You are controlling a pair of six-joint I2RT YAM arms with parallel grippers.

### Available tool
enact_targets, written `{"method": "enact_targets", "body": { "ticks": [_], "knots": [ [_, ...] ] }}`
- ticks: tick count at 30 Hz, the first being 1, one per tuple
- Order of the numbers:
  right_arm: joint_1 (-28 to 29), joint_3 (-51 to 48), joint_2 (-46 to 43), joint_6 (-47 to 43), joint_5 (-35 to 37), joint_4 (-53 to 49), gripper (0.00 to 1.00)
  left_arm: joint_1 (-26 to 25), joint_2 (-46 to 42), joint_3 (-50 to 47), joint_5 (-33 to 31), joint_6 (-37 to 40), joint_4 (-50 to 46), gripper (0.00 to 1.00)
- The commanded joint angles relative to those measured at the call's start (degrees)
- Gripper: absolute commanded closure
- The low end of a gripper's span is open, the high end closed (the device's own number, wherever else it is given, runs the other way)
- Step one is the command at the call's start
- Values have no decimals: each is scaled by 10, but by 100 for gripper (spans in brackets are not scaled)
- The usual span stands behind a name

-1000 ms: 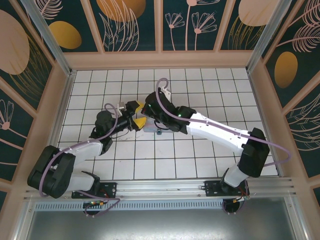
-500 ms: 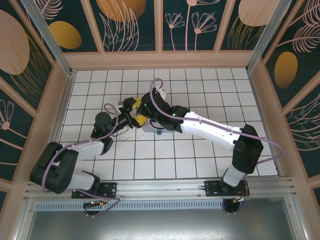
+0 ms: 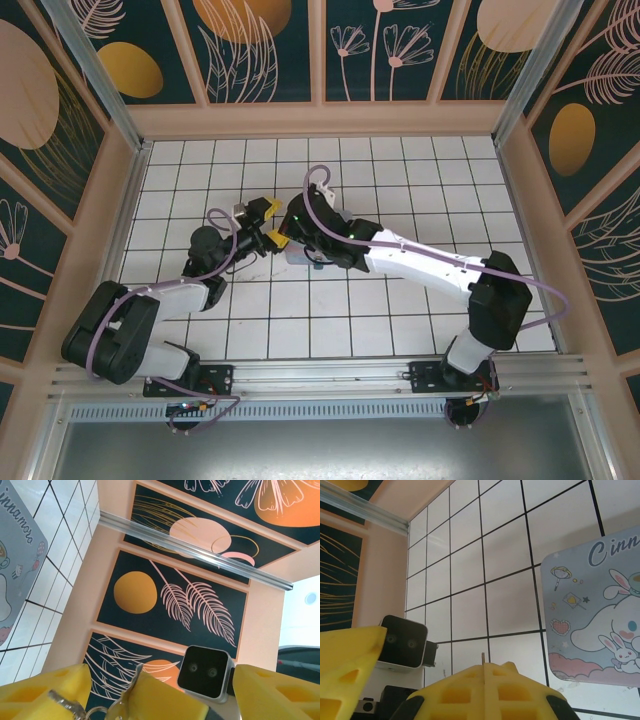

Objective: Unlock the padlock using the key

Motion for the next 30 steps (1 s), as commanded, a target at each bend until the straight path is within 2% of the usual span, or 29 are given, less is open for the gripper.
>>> {"method": "enact_targets", "body": {
  "ticks": [1,16,30],
  "knots": [
    [3,-9,-27,6,3,24,100,-3,2,-7,-5,13,19,26],
    [3,-22,-40,7,1,31,100,-3,-2,-6,-10,36,-10,38],
    [3,-31,-46,8,0,37,100,-4,-5,-8,-14,48,-24,53]
  ]
}}
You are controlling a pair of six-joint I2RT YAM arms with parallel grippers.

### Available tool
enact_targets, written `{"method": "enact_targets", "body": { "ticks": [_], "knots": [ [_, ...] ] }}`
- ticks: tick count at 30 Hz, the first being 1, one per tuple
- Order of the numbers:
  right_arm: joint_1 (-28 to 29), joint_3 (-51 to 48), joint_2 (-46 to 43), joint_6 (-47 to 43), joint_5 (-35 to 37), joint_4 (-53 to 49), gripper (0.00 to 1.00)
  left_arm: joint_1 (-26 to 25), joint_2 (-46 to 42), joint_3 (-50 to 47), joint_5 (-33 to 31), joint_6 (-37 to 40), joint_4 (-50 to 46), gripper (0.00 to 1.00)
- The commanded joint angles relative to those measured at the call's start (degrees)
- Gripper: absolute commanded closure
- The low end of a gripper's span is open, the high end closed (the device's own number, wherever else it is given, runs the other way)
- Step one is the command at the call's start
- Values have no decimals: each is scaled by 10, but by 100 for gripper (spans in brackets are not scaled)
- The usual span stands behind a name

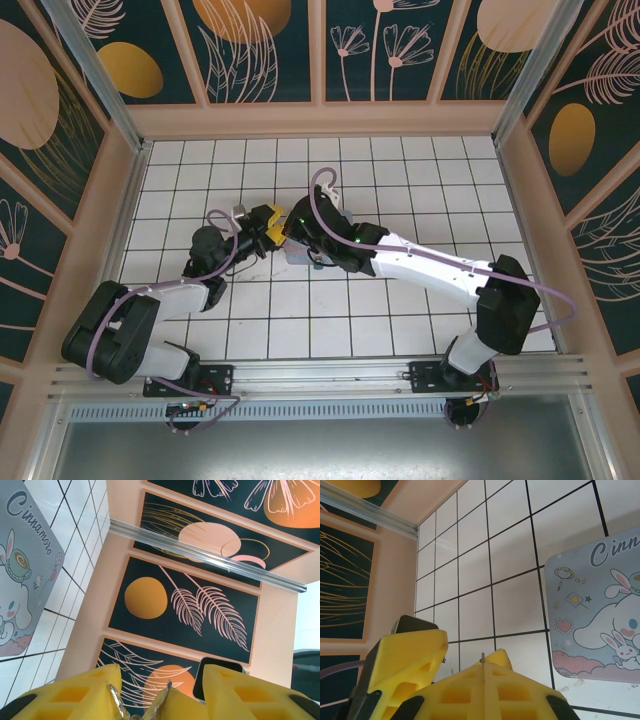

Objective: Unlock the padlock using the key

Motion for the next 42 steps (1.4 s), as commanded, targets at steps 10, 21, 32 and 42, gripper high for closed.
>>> {"method": "enact_targets", "body": {
  "ticks": [10,21,32,42],
  "knots": [
    [4,-12,-22,6,-4,23,100,-3,-5,-6,-12,23,-11,66],
    [4,-15,-23,0,-15,34,100,-4,-5,-5,-15,31,-24,69],
    [8,-12,-22,-4,-21,38,100,-4,-6,-5,-15,35,-26,68],
    [8,-18,-29,-1,-16,36,100,-4,-4,-4,-17,38,-28,77]
  ]
}}
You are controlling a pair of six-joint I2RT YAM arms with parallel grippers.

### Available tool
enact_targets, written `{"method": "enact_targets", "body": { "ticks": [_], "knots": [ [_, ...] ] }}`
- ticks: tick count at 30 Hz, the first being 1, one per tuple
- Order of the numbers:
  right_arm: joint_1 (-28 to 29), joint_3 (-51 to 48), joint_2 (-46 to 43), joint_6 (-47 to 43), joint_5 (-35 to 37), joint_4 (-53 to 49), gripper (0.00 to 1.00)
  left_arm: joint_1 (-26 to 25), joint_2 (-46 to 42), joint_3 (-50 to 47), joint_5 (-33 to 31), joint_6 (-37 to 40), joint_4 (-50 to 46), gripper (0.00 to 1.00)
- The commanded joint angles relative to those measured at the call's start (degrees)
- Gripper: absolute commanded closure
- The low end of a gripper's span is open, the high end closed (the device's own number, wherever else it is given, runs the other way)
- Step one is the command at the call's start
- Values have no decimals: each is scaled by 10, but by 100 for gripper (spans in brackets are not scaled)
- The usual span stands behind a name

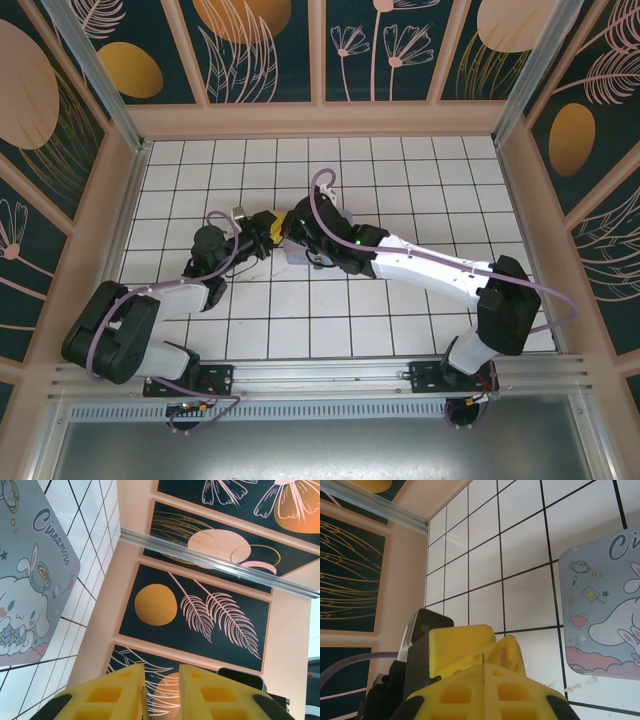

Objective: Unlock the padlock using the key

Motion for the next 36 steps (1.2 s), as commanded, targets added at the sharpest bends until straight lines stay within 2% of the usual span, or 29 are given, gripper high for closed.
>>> {"method": "enact_targets", "body": {
  "ticks": [1,14,20,23,26,27,30,32,36],
  "knots": [
    [4,-9,-28,0,2,10,100,-3,-4,-4,-6,11,0,78],
    [4,-19,-36,3,8,8,100,-4,-7,-3,-10,19,-8,91],
    [3,-22,-37,4,8,8,100,-4,-8,0,-11,26,-15,100],
    [4,-32,-41,8,9,8,100,-3,-8,3,-12,40,-24,100],
    [6,-64,-61,21,17,13,100,-3,-13,18,-16,87,-59,100],
    [7,-84,-72,29,20,18,99,-3,-15,23,-18,108,-74,100],
    [10,-150,-106,57,30,41,82,-3,-25,40,-30,171,-115,100],
    [11,-193,-129,70,37,60,74,-3,-28,53,-34,214,-142,100],
    [9,-278,-175,44,54,147,67,-3,-38,69,-37,294,-169,100]
  ]
}}
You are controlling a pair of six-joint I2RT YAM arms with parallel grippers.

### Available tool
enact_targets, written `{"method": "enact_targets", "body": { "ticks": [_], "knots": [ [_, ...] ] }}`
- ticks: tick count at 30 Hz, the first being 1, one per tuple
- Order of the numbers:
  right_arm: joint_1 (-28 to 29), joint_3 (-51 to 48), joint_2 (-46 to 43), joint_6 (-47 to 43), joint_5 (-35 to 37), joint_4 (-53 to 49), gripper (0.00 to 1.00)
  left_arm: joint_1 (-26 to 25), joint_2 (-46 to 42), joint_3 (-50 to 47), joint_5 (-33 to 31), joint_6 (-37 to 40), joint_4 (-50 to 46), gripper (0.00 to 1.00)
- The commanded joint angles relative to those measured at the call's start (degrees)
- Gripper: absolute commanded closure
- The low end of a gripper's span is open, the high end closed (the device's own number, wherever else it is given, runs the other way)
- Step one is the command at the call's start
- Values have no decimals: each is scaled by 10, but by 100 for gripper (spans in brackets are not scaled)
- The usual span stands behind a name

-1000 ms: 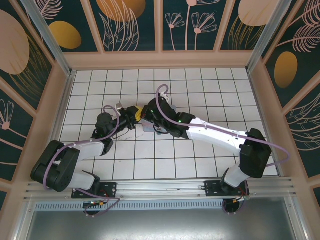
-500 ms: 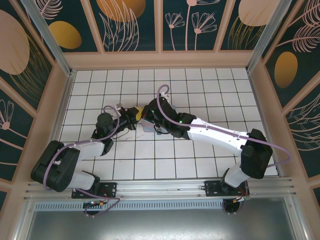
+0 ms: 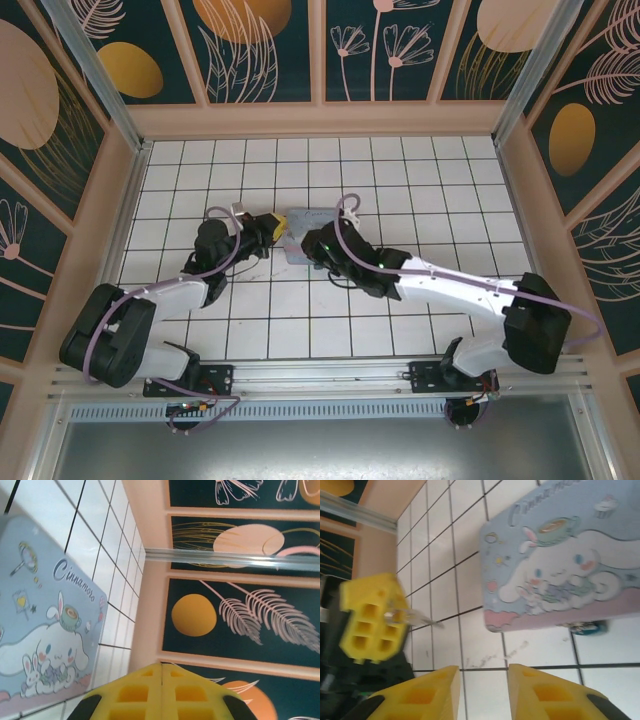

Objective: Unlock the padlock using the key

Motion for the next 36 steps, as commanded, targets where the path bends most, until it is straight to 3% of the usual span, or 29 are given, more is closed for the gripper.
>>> {"method": "enact_targets", "body": {
  "ticks": [1,6,14,18,36],
  "knots": [
    [-1,-57,-39,-19,28,107,67,-3,-19,24,-9,112,-40,100],
    [-23,-119,-67,-71,-1,249,67,-3,-35,44,-3,200,-66,100],
    [-51,-121,-44,-100,-45,376,63,-3,-47,38,15,274,-25,100],
    [-59,-109,-12,-106,-72,431,58,-3,-49,27,20,268,14,100],
    [-64,-55,139,-75,-148,603,58,-4,-59,1,21,215,66,100]
  ]
}}
